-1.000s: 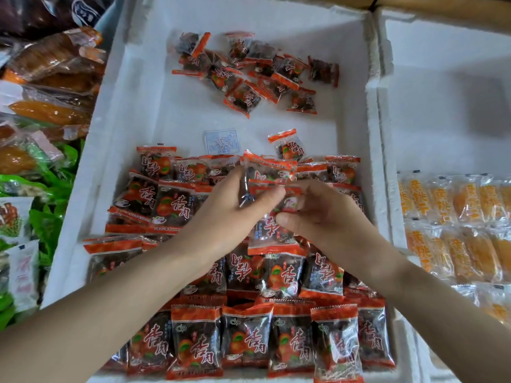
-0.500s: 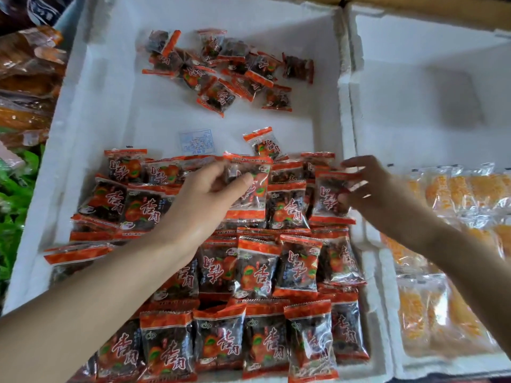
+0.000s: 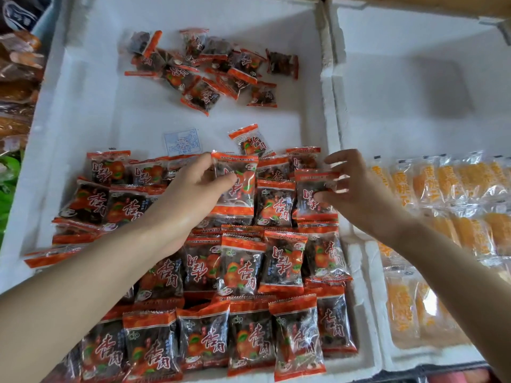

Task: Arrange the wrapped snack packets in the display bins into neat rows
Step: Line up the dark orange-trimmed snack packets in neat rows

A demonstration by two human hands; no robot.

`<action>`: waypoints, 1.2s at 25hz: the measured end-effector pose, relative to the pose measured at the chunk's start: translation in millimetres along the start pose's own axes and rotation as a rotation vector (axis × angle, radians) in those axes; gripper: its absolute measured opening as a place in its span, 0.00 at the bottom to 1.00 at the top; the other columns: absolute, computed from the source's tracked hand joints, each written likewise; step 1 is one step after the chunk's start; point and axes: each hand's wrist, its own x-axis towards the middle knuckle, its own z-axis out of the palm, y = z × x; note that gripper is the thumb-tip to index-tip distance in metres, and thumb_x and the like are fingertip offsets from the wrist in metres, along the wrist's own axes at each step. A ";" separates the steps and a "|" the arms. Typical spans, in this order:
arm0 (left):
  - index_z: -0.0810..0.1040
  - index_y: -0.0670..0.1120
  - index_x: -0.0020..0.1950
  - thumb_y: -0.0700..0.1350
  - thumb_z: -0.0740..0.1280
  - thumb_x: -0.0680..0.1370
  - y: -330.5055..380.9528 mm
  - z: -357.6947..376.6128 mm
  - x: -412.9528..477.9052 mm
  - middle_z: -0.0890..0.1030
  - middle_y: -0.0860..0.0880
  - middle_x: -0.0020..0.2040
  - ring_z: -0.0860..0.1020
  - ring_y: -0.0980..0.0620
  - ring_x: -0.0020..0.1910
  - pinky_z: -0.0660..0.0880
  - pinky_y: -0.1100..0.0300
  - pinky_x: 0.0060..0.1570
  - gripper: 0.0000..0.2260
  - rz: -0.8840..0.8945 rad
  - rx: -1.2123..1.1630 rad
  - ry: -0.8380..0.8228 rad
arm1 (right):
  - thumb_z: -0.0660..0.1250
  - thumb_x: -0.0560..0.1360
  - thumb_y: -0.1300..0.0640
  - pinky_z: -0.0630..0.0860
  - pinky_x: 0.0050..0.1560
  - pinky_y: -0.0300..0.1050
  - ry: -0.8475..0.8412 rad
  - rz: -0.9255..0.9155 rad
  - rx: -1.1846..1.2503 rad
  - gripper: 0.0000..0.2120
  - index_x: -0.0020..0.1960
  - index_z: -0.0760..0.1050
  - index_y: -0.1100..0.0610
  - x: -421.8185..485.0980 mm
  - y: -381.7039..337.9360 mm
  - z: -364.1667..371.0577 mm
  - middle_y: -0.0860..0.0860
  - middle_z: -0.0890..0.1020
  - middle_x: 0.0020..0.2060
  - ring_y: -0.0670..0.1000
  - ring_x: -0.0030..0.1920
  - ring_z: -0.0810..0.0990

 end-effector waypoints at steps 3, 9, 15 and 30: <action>0.76 0.49 0.52 0.43 0.65 0.79 2.8 -2.8 -0.5 0.78 0.50 0.56 0.79 0.53 0.53 0.81 0.48 0.49 0.03 -0.022 -0.067 0.006 | 0.69 0.72 0.66 0.77 0.45 0.46 0.124 0.071 0.364 0.19 0.57 0.66 0.53 3.9 -5.9 -4.8 0.46 0.78 0.43 0.47 0.41 0.80; 0.76 0.49 0.58 0.46 0.69 0.76 2.4 -7.9 1.3 0.81 0.51 0.50 0.80 0.53 0.51 0.74 0.56 0.54 0.12 0.089 0.293 0.047 | 0.67 0.75 0.62 0.76 0.42 0.50 0.073 0.064 0.169 0.14 0.58 0.68 0.53 14.0 -12.8 -20.4 0.50 0.80 0.45 0.51 0.42 0.81; 0.71 0.50 0.54 0.48 0.71 0.74 -1.9 -3.6 10.2 0.79 0.50 0.49 0.79 0.52 0.46 0.73 0.59 0.43 0.13 0.055 0.535 0.002 | 0.60 0.77 0.66 0.66 0.46 0.32 -0.068 0.025 -0.216 0.17 0.65 0.67 0.57 6.3 6.5 6.5 0.52 0.75 0.57 0.50 0.52 0.75; 0.62 0.50 0.74 0.50 0.73 0.72 -2.6 0.6 4.7 0.71 0.49 0.68 0.75 0.50 0.57 0.70 0.58 0.59 0.34 0.220 0.861 -0.020 | 0.60 0.79 0.49 0.56 0.68 0.40 -0.257 -0.378 -0.485 0.28 0.76 0.55 0.51 5.5 -29.3 37.0 0.47 0.62 0.73 0.48 0.73 0.59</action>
